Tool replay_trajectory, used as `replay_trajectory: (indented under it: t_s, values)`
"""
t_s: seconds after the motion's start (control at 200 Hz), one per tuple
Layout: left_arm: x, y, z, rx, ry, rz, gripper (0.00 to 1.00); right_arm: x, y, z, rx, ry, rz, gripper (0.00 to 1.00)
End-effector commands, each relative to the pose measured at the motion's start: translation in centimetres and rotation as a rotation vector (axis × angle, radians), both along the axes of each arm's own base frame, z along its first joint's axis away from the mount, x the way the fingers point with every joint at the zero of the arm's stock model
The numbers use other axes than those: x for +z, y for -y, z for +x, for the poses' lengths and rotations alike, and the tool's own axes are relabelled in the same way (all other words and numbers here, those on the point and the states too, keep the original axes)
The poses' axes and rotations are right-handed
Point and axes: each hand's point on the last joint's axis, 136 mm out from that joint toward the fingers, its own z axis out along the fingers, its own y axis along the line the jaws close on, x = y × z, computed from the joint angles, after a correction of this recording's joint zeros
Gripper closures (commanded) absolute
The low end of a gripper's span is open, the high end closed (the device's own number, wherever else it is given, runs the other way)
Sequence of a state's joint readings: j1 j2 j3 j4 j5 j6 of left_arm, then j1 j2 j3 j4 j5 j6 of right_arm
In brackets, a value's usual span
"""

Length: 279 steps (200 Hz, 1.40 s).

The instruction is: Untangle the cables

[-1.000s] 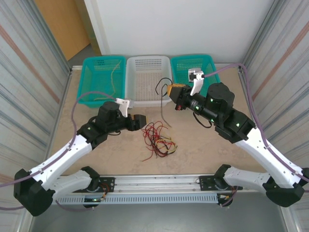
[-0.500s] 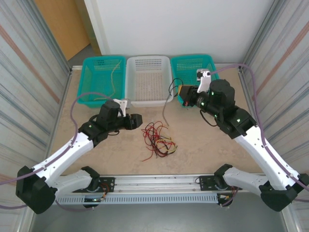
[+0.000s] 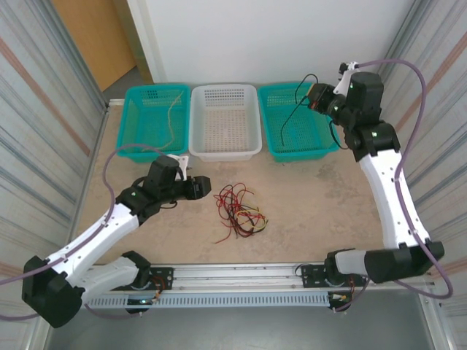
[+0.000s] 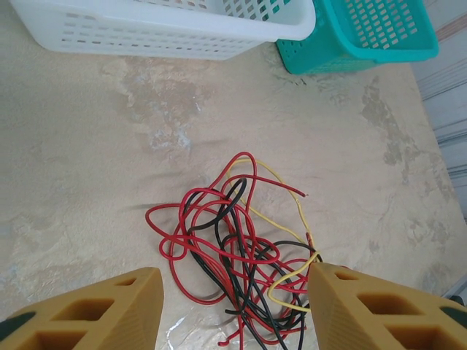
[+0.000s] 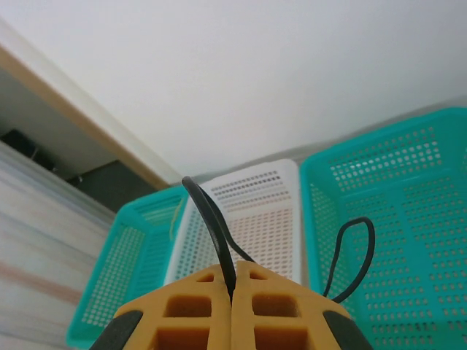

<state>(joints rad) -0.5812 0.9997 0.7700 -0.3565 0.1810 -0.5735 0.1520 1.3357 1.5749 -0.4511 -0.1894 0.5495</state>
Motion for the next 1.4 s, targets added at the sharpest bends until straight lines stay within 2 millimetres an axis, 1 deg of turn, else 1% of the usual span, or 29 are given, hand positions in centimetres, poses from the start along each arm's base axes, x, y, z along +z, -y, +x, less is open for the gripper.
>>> replay_trajectory:
  t_s: [0.0, 0.025, 0.04, 0.05, 0.165, 0.231, 0.326, 0.411, 0.516, 0.631, 0.717, 0.757, 0.827, 0.907, 1.057, 1.153, 1.393]
  values:
    - [0.3, -1.1, -0.3, 0.032, 0.007, 0.007, 0.44, -3.8, 0.4, 2.2, 0.019, -0.125, 0.029, 1.00]
    - [0.2, -1.2, -0.4, 0.034, 0.007, 0.008, 0.44, -4.5, 0.3, 2.6, 0.023, -0.143, 0.027, 1.00]
    - [0.3, -1.3, -0.4, 0.034, 0.009, 0.007, 0.44, -5.5, 0.3, 3.0, 0.025, -0.167, 0.024, 1.00]
    - [0.3, -1.4, -0.4, 0.035, 0.008, 0.007, 0.44, -5.7, 0.3, 3.1, 0.027, -0.171, 0.024, 1.00]
    - [0.5, -1.9, -0.6, 0.046, 0.013, 0.007, 0.44, -10.6, 0.0, 4.6, 0.044, -0.274, 0.004, 1.00]
    - [0.6, -2.3, -0.6, 0.054, 0.017, 0.007, 0.44, -13.2, -0.1, 5.2, 0.045, -0.327, -0.011, 1.00]
    - [1.0, -2.8, -0.6, 0.065, 0.022, 0.000, 0.44, -16.4, -0.1, 5.8, 0.049, -0.390, -0.042, 1.00]
    - [1.5, -3.3, -0.5, 0.077, 0.029, -0.007, 0.44, -19.4, -0.5, 6.3, 0.071, -0.462, -0.083, 1.00]
    - [2.7, -3.8, -0.4, 0.090, 0.049, -0.028, 0.44, -22.5, -1.4, 6.6, 0.105, -0.544, -0.134, 1.00]
    - [3.5, -4.1, -0.4, 0.101, 0.066, -0.045, 0.43, -24.9, -3.4, 6.3, 0.157, -0.592, -0.180, 1.00]
    - [3.1, -4.1, -0.3, 0.100, 0.062, -0.039, 0.42, -25.8, -5.1, 6.0, 0.204, -0.606, -0.171, 1.00]
    - [2.6, -4.1, -0.3, 0.099, 0.049, -0.035, 0.42, -26.1, -5.6, 5.9, 0.217, -0.609, -0.147, 1.00]
    - [1.6, -3.7, -0.4, 0.084, 0.020, -0.038, 0.43, -26.5, -6.4, 5.9, 0.233, -0.617, -0.103, 0.95]
    - [0.8, -3.4, -0.5, 0.077, -0.005, -0.048, 0.44, -27.2, -7.3, 5.7, 0.253, -0.629, -0.085, 0.95]
    - [1.1, -3.7, -0.3, 0.091, 0.013, -0.041, 0.43, -28.0, -8.8, 5.4, 0.286, -0.639, -0.074, 0.98]
    - [1.3, -3.7, -0.3, 0.088, 0.018, -0.038, 0.43, -28.0, -9.3, 5.5, 0.301, -0.636, -0.051, 0.98]
    - [1.2, -3.7, -0.1, 0.089, 0.012, -0.030, 0.43, -27.0, -11.0, 6.2, 0.349, -0.608, 0.043, 0.99]
